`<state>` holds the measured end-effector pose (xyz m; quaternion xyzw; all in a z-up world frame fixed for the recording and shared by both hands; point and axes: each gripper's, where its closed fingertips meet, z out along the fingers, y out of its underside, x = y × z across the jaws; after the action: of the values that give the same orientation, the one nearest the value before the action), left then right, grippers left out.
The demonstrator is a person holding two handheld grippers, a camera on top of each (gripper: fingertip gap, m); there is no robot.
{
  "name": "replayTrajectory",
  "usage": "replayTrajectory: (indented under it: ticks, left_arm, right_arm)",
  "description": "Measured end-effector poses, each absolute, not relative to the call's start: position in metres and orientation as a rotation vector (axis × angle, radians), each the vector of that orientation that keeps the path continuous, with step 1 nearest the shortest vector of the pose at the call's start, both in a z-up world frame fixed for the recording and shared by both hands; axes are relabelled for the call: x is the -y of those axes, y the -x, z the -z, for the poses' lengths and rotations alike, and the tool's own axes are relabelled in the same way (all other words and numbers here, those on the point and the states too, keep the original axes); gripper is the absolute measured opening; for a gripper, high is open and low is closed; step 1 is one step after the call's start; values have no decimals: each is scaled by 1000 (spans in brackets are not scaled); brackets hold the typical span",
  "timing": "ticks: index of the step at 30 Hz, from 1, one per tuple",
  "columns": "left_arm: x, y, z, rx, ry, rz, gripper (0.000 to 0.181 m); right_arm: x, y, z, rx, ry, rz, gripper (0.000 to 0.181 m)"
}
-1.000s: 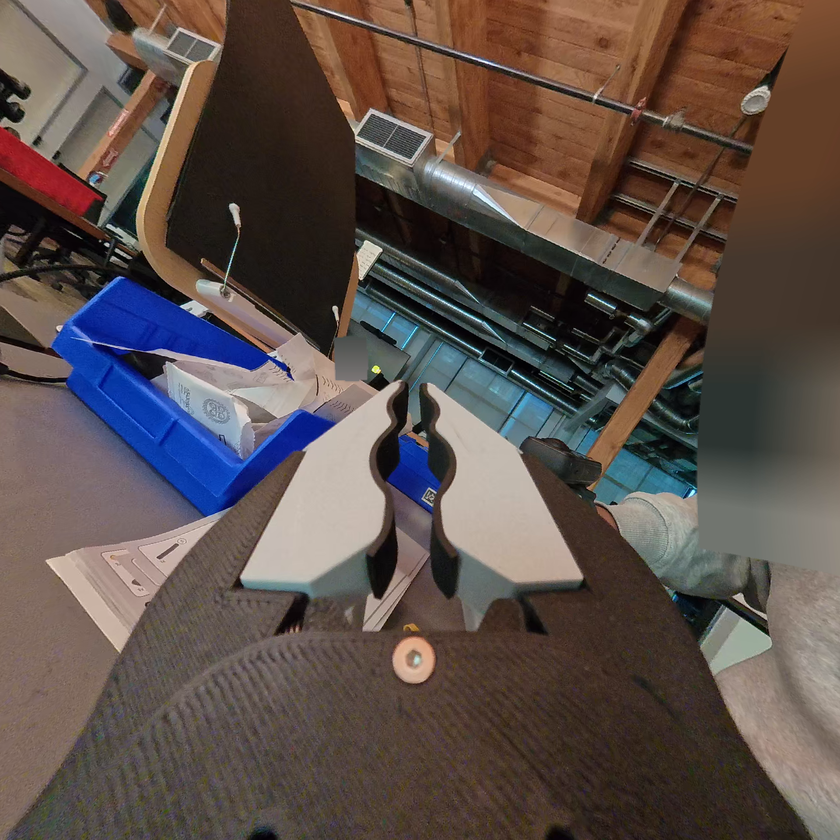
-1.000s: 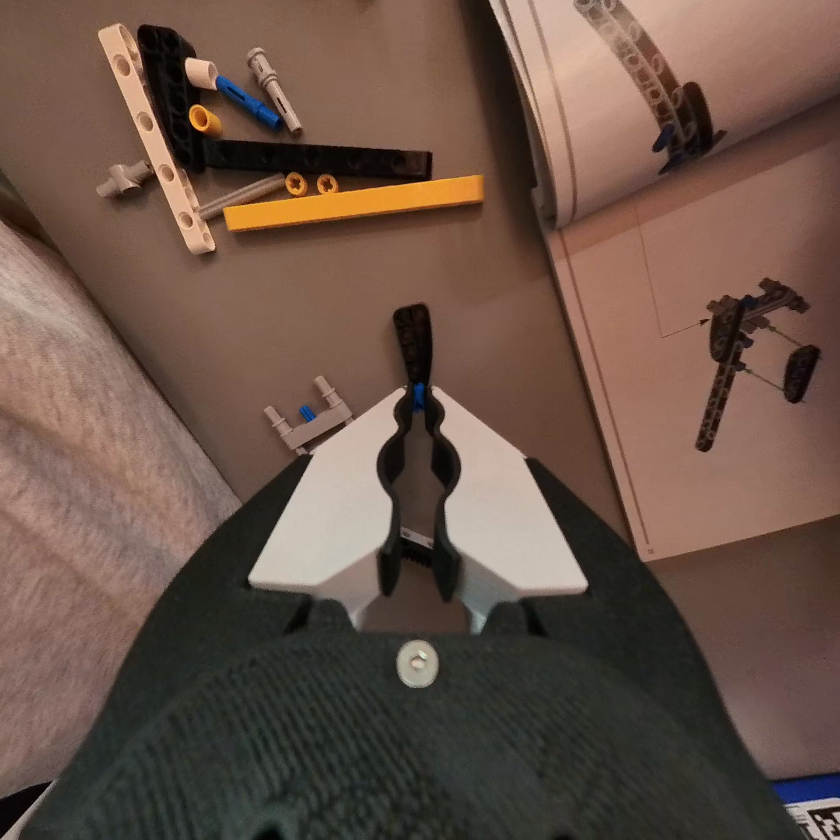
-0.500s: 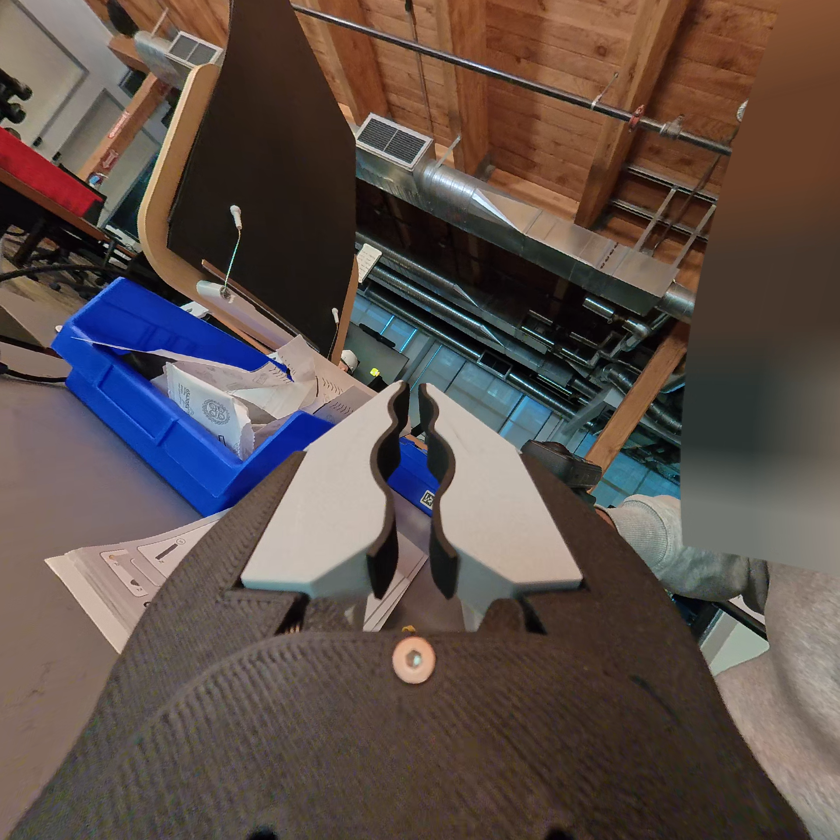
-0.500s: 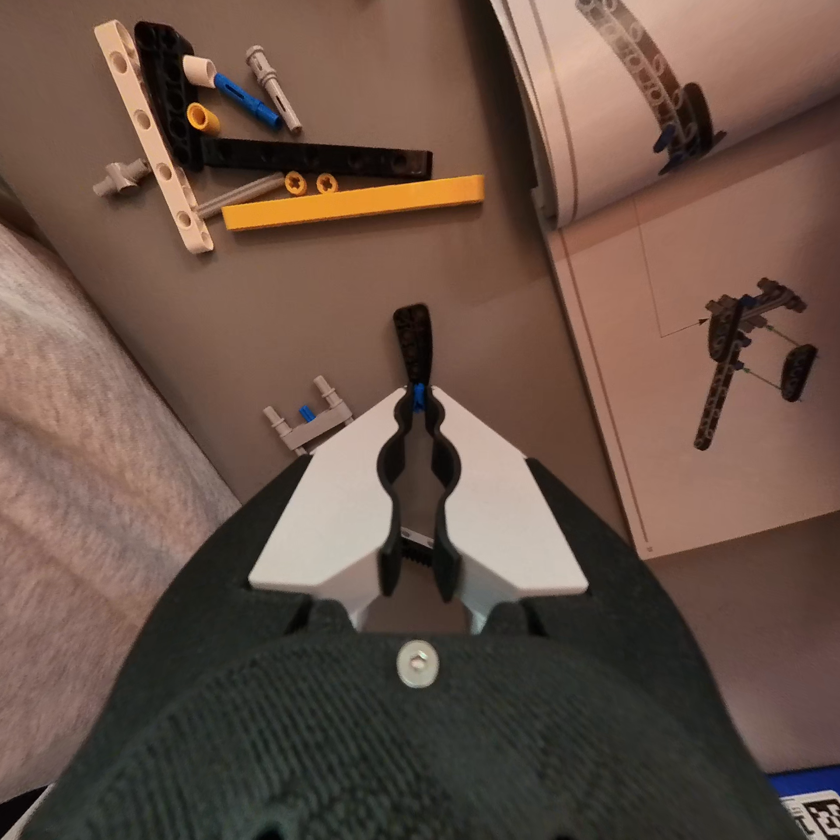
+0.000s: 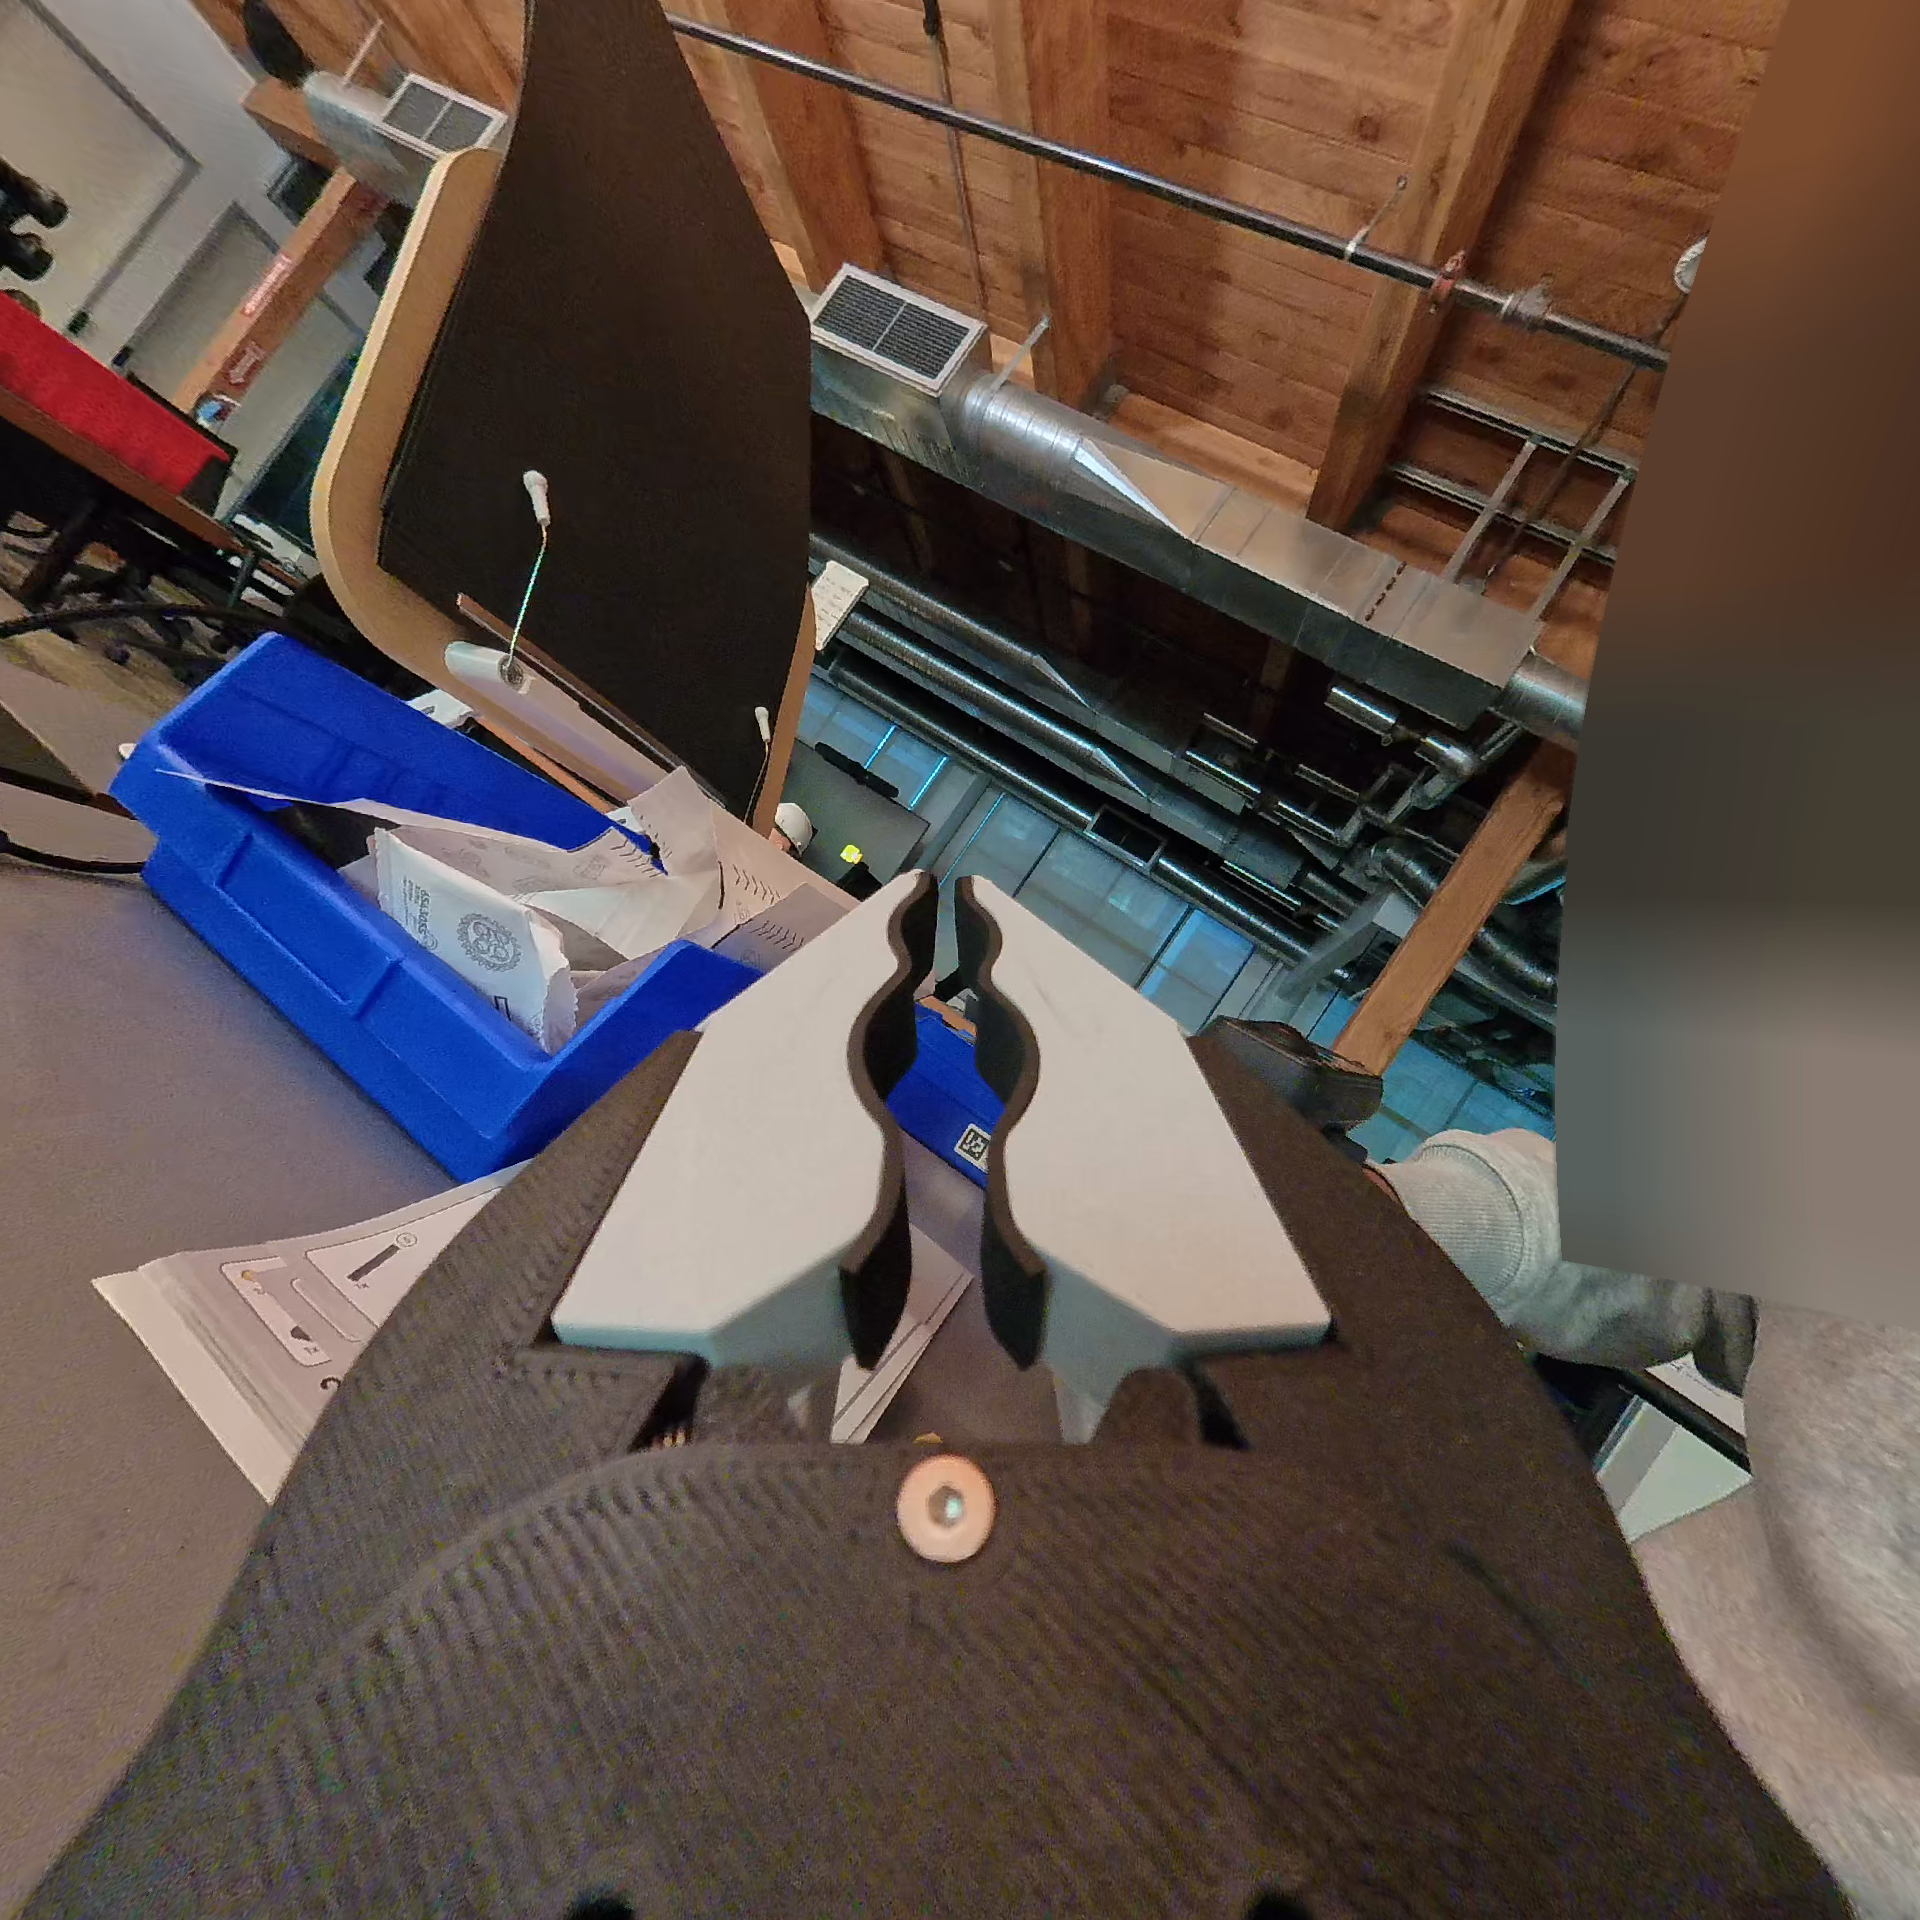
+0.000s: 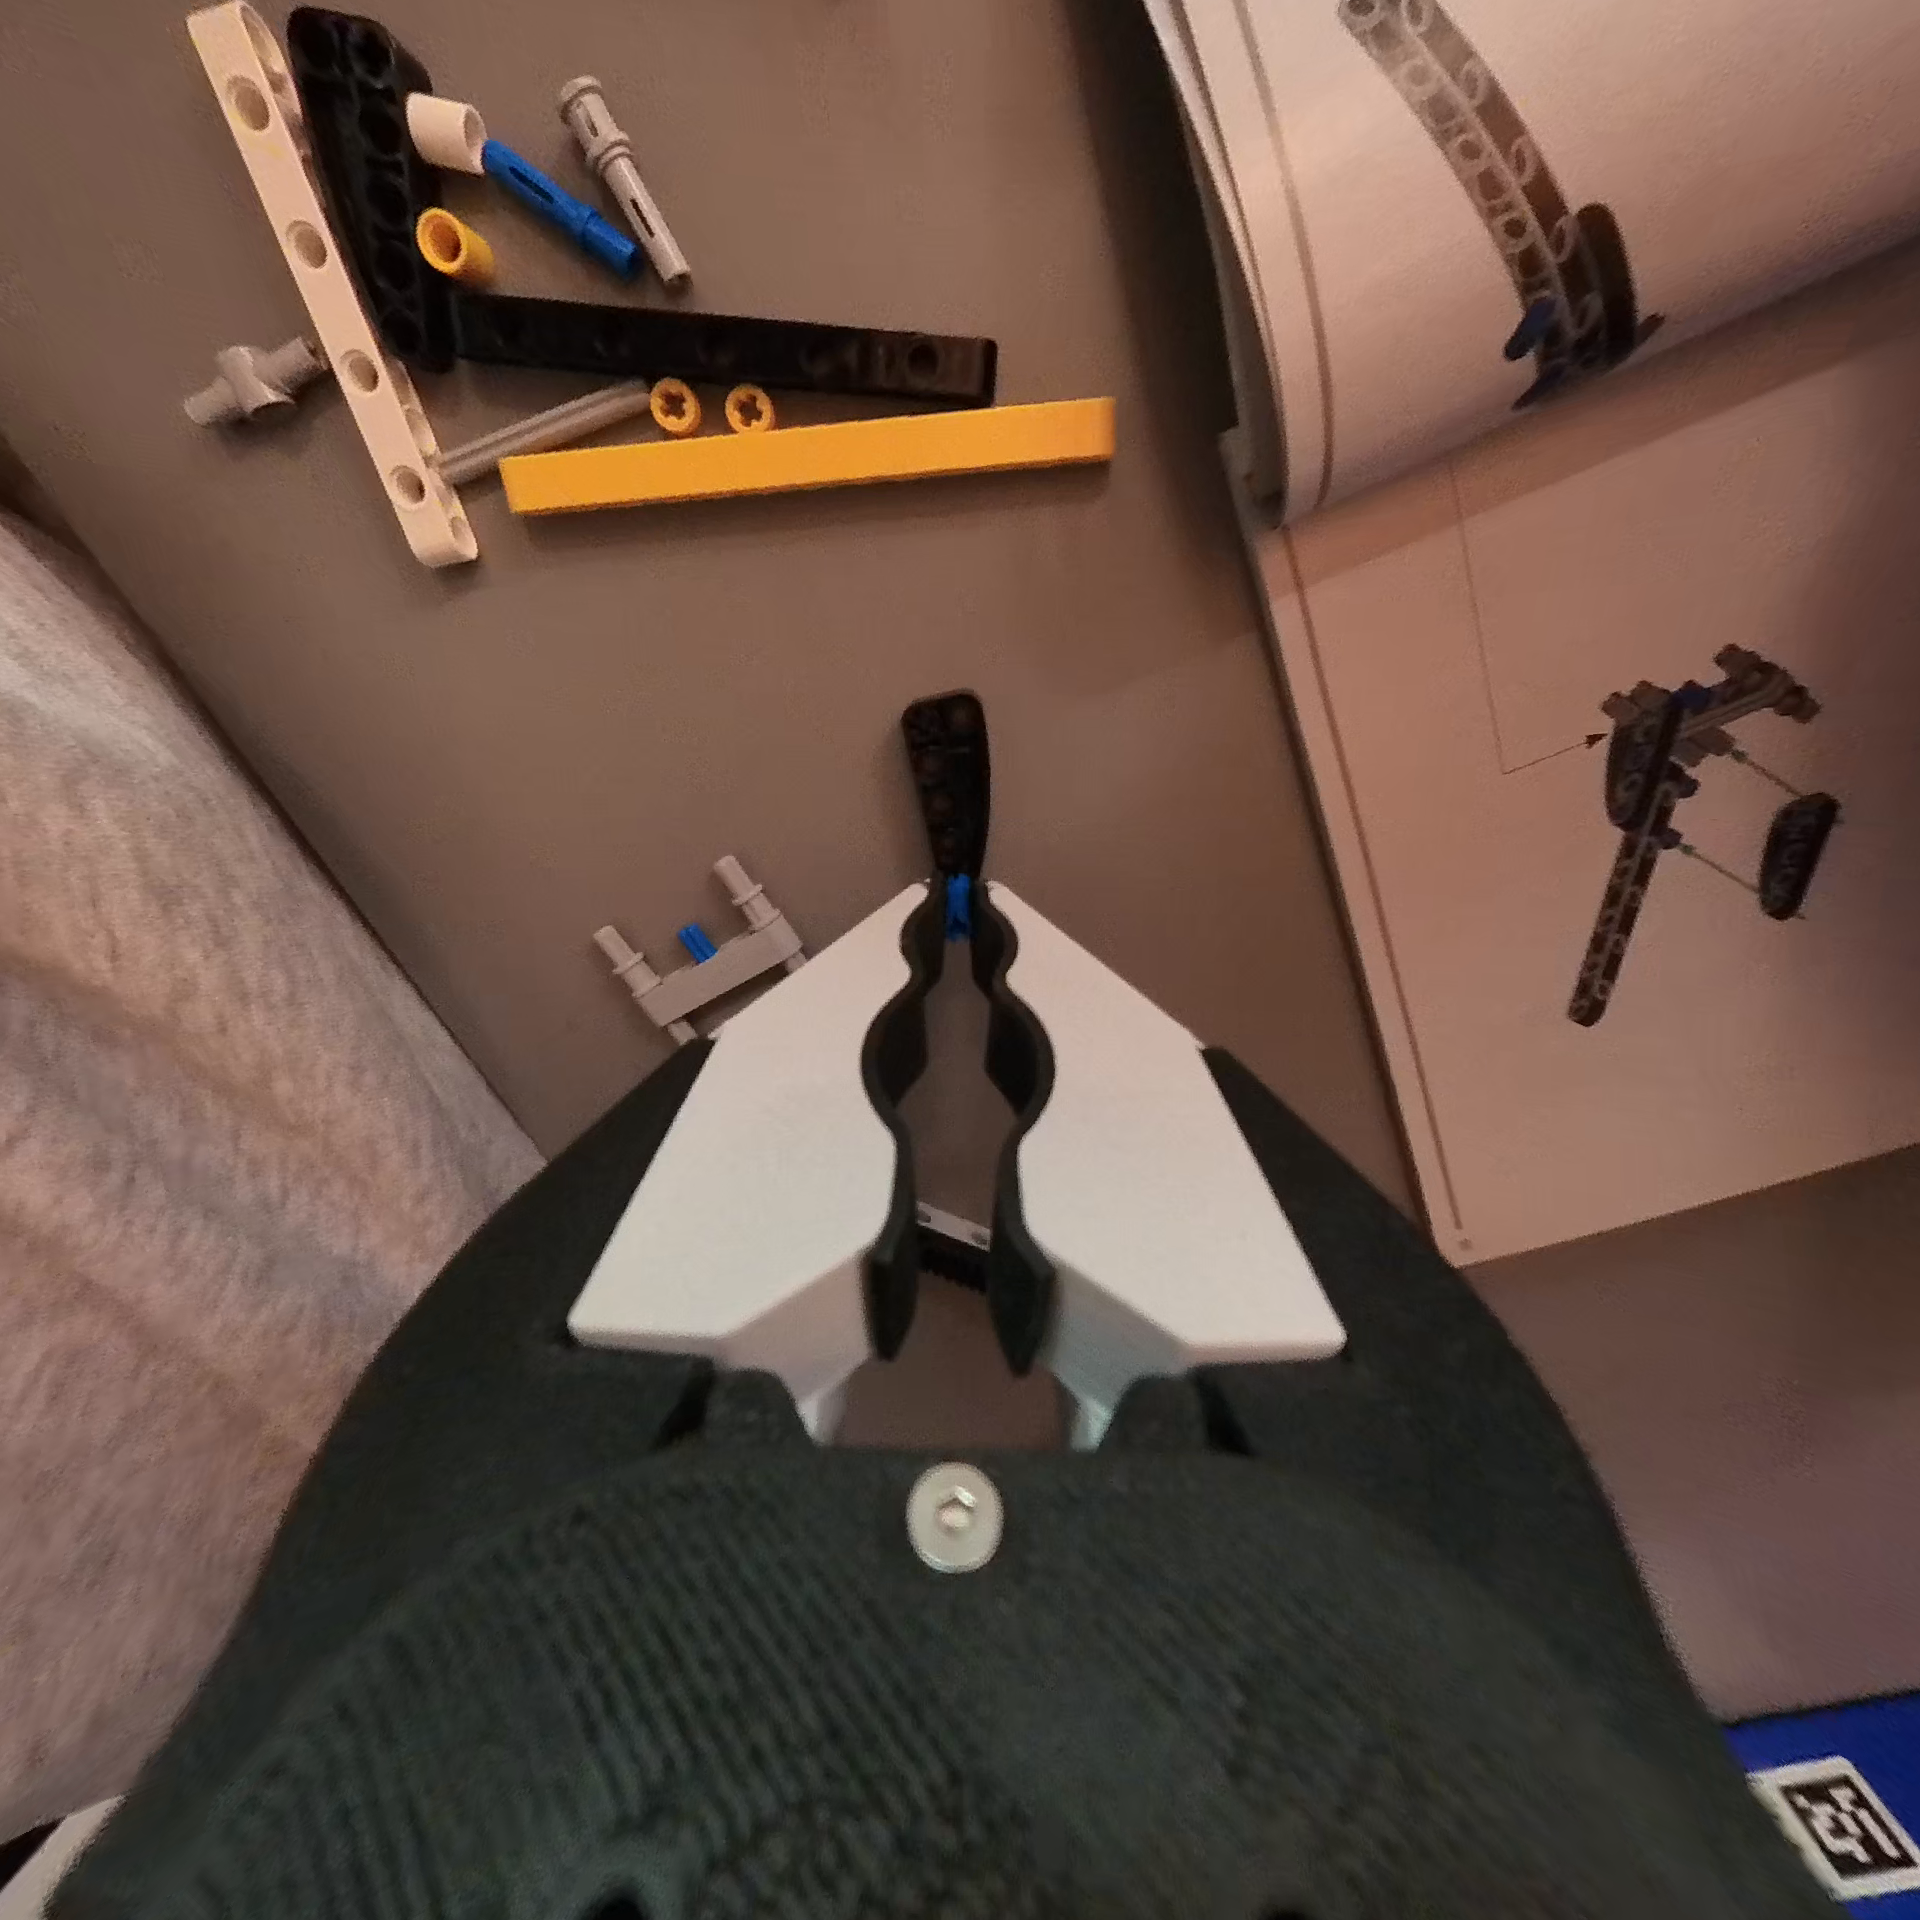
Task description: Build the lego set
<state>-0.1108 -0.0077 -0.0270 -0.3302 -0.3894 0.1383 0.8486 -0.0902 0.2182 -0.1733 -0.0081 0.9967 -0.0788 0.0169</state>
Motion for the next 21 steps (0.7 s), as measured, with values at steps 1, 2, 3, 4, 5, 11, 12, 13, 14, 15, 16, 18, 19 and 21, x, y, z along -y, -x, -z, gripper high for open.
replayTrajectory:
  ticks: [1,2,3,4,5,11,12,13,14,15,16,18,19,21]
  left_arm:
    - [8,111,27,821,696,-291,1]
    - [8,111,27,821,696,-291,1]
    - [8,111,27,821,695,-290,1]
    - [8,111,27,820,694,-290,1]
    - [8,111,27,820,694,-289,1]
    - [8,111,27,821,694,-289,1]
    - [8,111,27,821,694,-289,1]
    - [8,111,27,821,696,-290,1]
    - [8,111,28,823,697,-291,1]
    - [9,111,28,824,694,-293,1]
    - [10,111,28,824,689,-292,0]
    - [9,112,29,822,682,-276,1]
    - [9,112,29,821,681,-271,1]
    - [9,112,29,823,680,-270,1]
  right_arm:
    - [-218,90,173,-3097,26,244,4]
    - [-218,90,173,-3097,29,243,4]
    - [-218,90,174,-3096,30,240,4]
    - [-218,90,174,-3097,35,237,4]
    - [-218,90,174,-3097,40,237,4]
    - [-222,89,181,-3102,64,236,3]
    - [-221,89,181,-3132,116,262,4]
    - [-221,89,181,-3167,169,281,4]
    - [-221,89,181,-3191,199,286,4]
    - [-221,89,181,-3198,190,287,4]
    - [-221,89,181,-3192,155,296,4]
    - [-221,90,181,-3164,90,328,4]
    - [-221,90,181,-3156,78,341,4]
    - [-221,89,180,-3155,86,356,4]
